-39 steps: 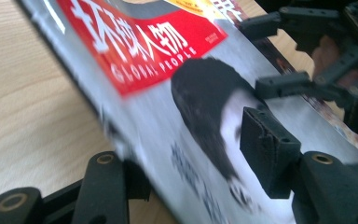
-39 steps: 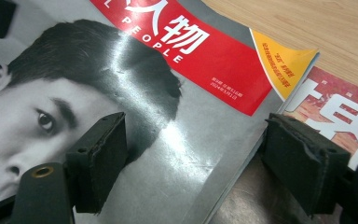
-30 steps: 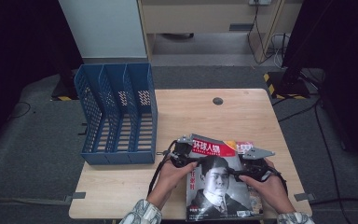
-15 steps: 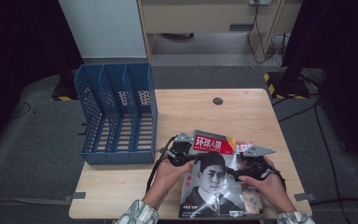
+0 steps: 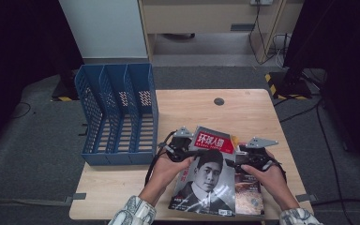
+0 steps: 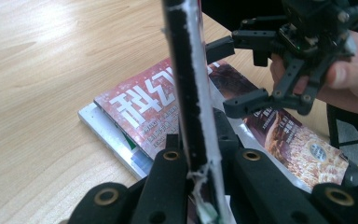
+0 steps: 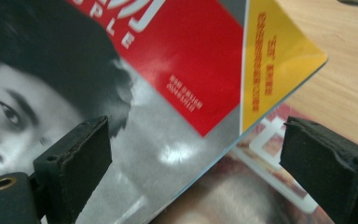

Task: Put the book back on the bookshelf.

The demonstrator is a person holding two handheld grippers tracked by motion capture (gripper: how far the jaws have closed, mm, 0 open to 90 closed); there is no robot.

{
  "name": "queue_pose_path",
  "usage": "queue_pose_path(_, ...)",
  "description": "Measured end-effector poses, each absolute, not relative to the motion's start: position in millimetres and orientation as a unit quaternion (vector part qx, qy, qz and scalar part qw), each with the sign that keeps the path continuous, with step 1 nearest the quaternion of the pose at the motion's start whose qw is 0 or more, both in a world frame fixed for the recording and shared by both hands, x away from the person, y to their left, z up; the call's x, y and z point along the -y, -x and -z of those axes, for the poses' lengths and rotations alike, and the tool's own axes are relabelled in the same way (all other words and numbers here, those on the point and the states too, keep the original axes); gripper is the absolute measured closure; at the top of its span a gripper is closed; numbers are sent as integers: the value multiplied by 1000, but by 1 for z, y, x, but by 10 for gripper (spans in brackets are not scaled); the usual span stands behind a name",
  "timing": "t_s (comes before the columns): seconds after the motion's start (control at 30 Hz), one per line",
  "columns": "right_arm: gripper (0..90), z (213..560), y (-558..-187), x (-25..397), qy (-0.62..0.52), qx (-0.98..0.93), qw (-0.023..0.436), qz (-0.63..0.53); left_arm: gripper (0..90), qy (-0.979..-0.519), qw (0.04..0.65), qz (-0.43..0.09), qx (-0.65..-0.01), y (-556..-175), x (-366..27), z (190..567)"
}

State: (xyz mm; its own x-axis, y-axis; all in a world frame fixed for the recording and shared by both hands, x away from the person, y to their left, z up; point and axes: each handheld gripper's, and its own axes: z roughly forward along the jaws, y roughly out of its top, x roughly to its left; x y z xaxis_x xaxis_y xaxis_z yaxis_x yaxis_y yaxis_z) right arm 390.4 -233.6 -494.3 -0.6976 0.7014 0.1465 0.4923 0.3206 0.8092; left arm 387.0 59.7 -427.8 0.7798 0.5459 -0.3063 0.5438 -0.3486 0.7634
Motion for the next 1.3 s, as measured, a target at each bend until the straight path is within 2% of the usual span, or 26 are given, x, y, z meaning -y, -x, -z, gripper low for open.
queue_pose_path(0.07, 123, 495, -392, 234, -370, -804, 112, -453, 861, -824, 462, -2, -327, -387, -59, 426)
queue_pose_path(0.3, 87, 502, -391, 224, -354, -824, 106, -429, 861, -829, 462, -3, -316, -385, -55, 421)
queue_pose_path(0.7, 95, 503, -392, 221, -359, -824, 84, -430, 861, -842, 447, -3, -302, -386, -53, 411)
queue_pose_path(1.03, 132, 503, -392, 219, -351, -825, 81, -435, 853, -851, 438, 5, -290, -387, -50, 407)
queue_pose_path(1.3, 184, 502, -390, 218, -343, -823, 97, -442, 816, -848, 439, 11, -297, -392, -52, 400)
